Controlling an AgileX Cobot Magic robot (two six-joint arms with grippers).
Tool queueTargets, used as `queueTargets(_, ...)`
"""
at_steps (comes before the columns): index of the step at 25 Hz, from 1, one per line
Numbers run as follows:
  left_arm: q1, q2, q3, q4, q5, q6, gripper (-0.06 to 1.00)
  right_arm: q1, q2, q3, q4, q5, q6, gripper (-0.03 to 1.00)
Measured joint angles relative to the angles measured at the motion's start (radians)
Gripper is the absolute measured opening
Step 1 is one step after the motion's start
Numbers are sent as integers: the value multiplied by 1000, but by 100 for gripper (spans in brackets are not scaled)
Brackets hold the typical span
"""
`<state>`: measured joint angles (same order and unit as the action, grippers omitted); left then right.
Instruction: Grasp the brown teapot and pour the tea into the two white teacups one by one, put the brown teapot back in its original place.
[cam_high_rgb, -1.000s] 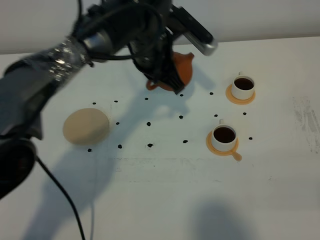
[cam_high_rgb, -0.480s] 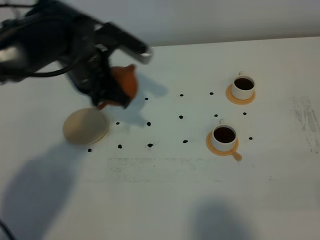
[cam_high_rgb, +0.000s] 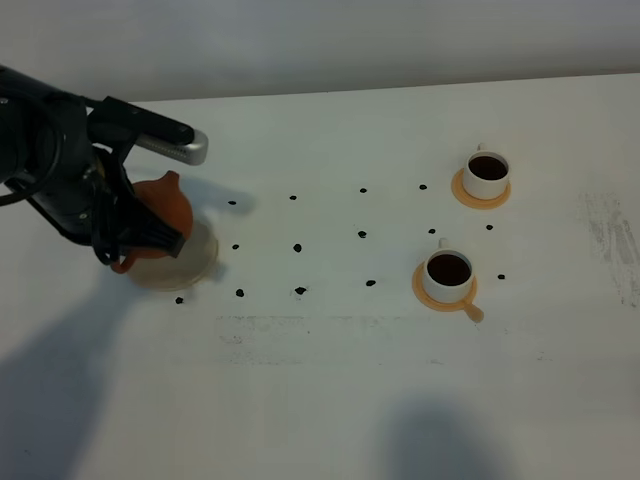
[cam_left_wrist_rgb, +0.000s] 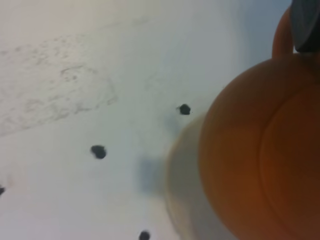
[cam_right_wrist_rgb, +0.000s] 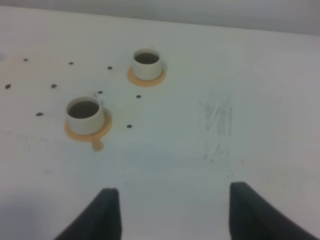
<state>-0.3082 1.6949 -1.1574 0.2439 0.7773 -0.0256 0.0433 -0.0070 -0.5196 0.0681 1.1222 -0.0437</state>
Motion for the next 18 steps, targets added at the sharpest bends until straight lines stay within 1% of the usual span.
queueTargets(4,23,11,24,-18,-35,-1,12,0,0,0,0,0,0,47)
queueTargets(10,25,66,24,-23,-82,1,12,0,0,0,0,0,0,47)
queueTargets(18,26,119,24,-23,-88,2,12,0,0,0,0,0,0,47)
